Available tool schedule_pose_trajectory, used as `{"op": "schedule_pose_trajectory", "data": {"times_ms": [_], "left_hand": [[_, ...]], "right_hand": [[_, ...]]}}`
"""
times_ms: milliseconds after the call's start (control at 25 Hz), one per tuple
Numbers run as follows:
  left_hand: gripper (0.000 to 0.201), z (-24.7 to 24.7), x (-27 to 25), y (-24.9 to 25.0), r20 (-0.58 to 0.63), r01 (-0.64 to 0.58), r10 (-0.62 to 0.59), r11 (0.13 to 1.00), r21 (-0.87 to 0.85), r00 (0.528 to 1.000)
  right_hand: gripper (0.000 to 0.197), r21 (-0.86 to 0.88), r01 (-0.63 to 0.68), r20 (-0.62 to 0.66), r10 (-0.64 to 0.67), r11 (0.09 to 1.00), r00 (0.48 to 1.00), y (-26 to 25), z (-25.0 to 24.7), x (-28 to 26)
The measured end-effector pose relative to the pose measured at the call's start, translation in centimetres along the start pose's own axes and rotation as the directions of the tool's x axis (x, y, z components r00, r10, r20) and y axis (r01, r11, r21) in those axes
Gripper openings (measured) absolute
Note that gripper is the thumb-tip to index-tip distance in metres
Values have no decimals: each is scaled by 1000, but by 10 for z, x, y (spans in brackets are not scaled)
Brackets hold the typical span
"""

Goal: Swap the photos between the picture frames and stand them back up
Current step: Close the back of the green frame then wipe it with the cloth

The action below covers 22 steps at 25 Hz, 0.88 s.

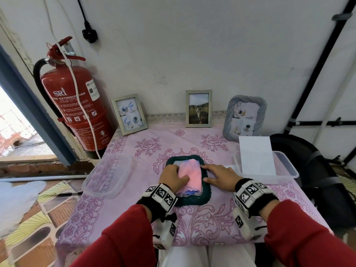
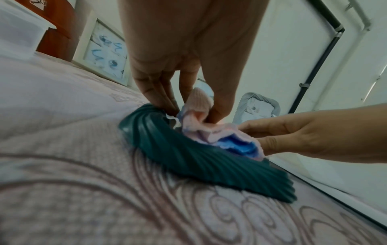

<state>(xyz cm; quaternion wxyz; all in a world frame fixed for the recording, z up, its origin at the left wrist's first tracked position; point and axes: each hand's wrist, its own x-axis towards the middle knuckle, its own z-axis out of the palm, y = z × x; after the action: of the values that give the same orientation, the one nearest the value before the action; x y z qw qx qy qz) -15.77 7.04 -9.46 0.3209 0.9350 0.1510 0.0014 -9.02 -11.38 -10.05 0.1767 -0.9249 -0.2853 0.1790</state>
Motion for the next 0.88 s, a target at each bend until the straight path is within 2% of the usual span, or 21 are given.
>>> {"op": "schedule_pose_trajectory", "data": {"times_ms": [160, 240, 320, 440, 480, 560, 640, 720, 800, 880], "left_hand": [[32, -8, 2, -2, -32, -30, 23, 973, -230, 999], [39, -16, 4, -6, 5, -14, 16, 939, -343, 1000], [53, -26, 4, -13, 31, -20, 39, 880, -475, 999], [77, -47, 0, -24, -46, -134, 132, 806, -576, 990], [78, -55, 0, -28, -87, -168, 144, 805, -569, 986], [61, -77, -2, -36, -178, -225, 158, 855, -467, 971], [46, -102, -3, -47, -257, -224, 132, 899, -375, 957], [44, -129, -6, -59, -328, -229, 116, 915, -332, 938], [44, -157, -13, -69, -425, -281, 179, 940, -193, 887], [41, -181, -19, -79, -497, -306, 304, 949, 80, 813]], "right_hand": [[55, -8, -2, -6, 2, 1000, 1000, 0, 1, -1], [55, -9, -4, -2, 4, 1000, 1000, 0, 1, -1], [55, -14, -3, 3, 3, 1000, 1000, 0, 1, -1], [55, -14, -1, 3, 1, 1000, 1000, 1, 1, -1], [54, -13, 0, 3, 0, 1000, 1000, 1, 1, -1], [54, -8, 1, 1, -1, 1000, 1000, 1, 2, -1], [54, -11, 4, -2, -4, 1000, 1000, 2, 3, -1], [54, -12, 8, -5, -8, 1000, 1000, 3, 3, 0], [54, -15, 10, -5, -10, 1000, 1000, 4, 3, 1], [54, -25, 15, -6, -15, 1000, 1000, 5, 4, 1]]}}
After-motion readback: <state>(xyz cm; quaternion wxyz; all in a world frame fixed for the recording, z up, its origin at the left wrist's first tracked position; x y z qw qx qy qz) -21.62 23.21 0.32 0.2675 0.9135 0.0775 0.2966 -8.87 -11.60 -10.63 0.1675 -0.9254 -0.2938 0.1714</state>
